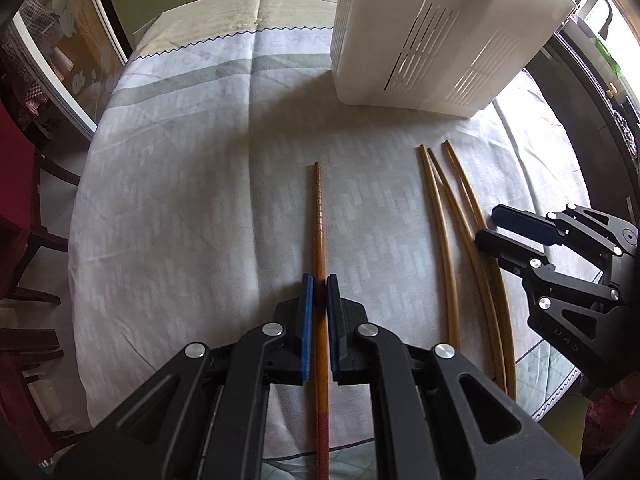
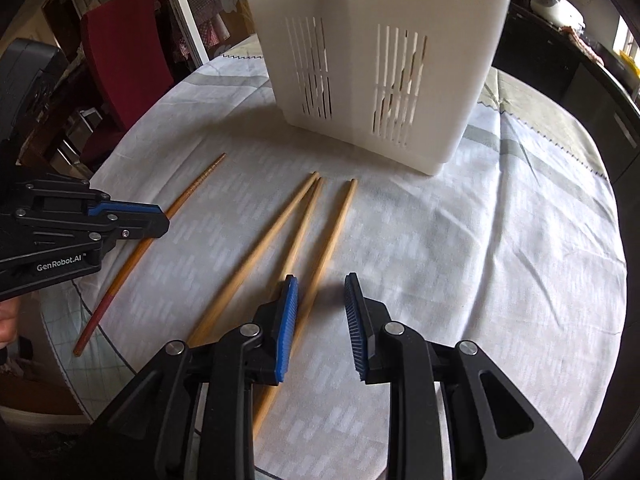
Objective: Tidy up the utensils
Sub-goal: 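Grasp a wooden chopstick with the right tool while the left tool lifts its chopstick, then carry both chopsticks upright toward the white holder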
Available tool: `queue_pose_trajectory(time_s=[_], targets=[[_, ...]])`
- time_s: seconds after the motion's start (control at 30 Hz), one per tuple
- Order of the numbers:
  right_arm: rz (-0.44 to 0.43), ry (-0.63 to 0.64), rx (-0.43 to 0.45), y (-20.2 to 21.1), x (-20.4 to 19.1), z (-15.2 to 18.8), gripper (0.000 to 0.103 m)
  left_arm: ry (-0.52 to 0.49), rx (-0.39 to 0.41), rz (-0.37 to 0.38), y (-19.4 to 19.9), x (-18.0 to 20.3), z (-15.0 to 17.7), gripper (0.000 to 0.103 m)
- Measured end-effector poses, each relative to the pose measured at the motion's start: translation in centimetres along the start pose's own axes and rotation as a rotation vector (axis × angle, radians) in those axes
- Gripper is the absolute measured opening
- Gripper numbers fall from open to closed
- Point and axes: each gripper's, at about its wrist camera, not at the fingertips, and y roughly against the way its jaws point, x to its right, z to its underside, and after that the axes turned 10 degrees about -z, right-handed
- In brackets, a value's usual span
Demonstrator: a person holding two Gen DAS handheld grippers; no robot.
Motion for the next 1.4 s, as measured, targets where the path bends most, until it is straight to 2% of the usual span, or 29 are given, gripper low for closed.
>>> queue_pose_trajectory(time_s=[0.17,0.3,0.5,0.67,0.87,1.2,1.4], targets=[[0.03,0.014,0.0,-1.0,-0.4,-1.3,0.024,0.002,0.004,-0.001,0.0,0.1,0.0,0.007],[0.013,-0.009,-0.004,-1.3,0.0,-2.0,0.009,0.007,-0.001,0.01,-0.1,0.0,-0.1,0.007],[-0.026,-0.048,0.038,-0.2,0.5,-2.1,0.006,0.012,-0.006,0.021,-0.1,-0.2,-0.4,0.007],[-0.072,-0.061,0.135,3.5,0.2,-1.7,0.006,0.021,0.019,0.036,1.1,-0.6,-0.8,0.007],[-0.123,-0.057,0.306,9.5,-0.4,-0.8,0.007,0.027,0.113,0.048,4.7,-1.1,-1.1,0.007],[-0.09,-0.031,0.529,17.6,-0.4,3.2,0.007,0.008,0.245,0.052,10.0,-0.8,0.3,0.007],[-0.055,-0.013,0.606,19.1,-1.0,5.7,0.007,0.008,0.323,0.043,12.4,-0.6,1.1,0.007]])
